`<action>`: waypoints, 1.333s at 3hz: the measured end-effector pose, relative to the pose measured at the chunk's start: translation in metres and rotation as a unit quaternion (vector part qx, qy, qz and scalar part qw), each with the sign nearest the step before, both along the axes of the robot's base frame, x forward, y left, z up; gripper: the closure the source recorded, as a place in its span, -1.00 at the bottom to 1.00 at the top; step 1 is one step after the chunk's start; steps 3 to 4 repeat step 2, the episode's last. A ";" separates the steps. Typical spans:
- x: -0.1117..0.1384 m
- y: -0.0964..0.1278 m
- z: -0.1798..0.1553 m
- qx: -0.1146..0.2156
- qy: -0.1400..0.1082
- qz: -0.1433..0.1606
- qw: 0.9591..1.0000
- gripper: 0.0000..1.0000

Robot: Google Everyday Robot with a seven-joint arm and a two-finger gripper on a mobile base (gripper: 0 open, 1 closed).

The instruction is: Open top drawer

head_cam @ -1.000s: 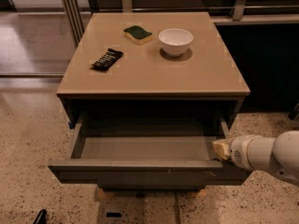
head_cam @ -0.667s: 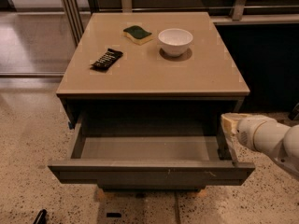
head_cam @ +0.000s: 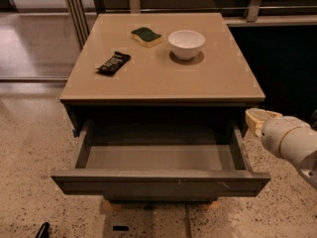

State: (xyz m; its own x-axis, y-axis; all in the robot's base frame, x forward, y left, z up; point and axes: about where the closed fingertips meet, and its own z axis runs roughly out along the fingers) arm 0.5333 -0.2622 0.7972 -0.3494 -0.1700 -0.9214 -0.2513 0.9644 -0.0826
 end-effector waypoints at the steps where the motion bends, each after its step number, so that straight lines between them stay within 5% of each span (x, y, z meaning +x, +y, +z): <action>1: 0.000 0.000 0.000 0.000 0.000 0.000 1.000 0.02; 2: 0.000 0.000 0.000 0.000 0.000 0.000 1.000 -0.44; 4: 0.000 0.000 0.000 0.000 0.000 0.000 1.000 -0.44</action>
Offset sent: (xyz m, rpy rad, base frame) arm 0.0000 0.0000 0.0000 0.0000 0.0000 0.0000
